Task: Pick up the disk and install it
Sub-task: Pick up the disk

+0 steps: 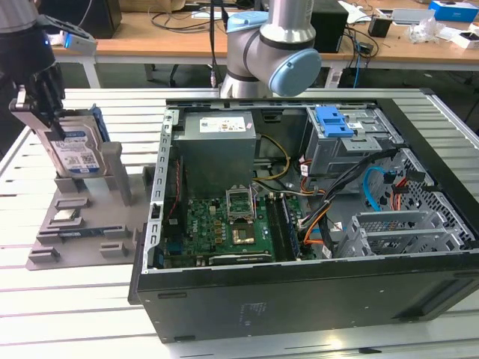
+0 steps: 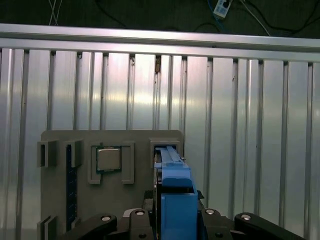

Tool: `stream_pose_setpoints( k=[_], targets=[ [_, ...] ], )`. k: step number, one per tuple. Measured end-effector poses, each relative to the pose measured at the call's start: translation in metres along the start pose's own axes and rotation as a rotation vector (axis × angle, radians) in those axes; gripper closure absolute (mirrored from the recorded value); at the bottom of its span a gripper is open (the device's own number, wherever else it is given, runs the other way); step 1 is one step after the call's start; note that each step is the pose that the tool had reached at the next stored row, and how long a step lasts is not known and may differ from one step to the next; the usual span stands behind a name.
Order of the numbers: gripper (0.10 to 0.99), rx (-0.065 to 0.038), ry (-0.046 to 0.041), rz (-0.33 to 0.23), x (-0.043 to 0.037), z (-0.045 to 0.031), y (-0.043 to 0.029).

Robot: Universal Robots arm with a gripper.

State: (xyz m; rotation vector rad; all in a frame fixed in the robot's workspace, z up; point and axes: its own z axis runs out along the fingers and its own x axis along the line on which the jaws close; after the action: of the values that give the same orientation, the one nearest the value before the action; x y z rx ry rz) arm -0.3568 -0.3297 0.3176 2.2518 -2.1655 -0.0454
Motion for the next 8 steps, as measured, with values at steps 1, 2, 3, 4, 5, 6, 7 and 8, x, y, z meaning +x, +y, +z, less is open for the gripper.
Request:
stream_pose_setpoints(
  k=[1, 2, 3, 4, 5, 6, 7, 8],
  targets=[
    [0.718, 0.000, 0.0000, 0.000, 0.0000, -0.0021, 0.0001],
    [0.718, 0.000, 0.0000, 0.000, 0.0000, -0.0038, 0.0001],
    [0.718, 0.000, 0.0000, 0.000, 0.0000, -0.0058, 0.0002],
    [0.718, 0.000, 0.0000, 0.000, -0.0001, -0.0072, 0.0002],
    [0.718, 0.000, 0.0000, 0.000, -0.0001, -0.0089, 0.0003],
    [0.718, 0.000, 0.0000, 0.000, -0.0001, -0.0102, 0.0003],
    [0.718, 0.000, 0.0000, 0.000, -0.0001, -0.0135, 0.0004],
    [0.718, 0.000, 0.0000, 0.000, -0.0002, -0.0161, 0.0005]
  ],
)
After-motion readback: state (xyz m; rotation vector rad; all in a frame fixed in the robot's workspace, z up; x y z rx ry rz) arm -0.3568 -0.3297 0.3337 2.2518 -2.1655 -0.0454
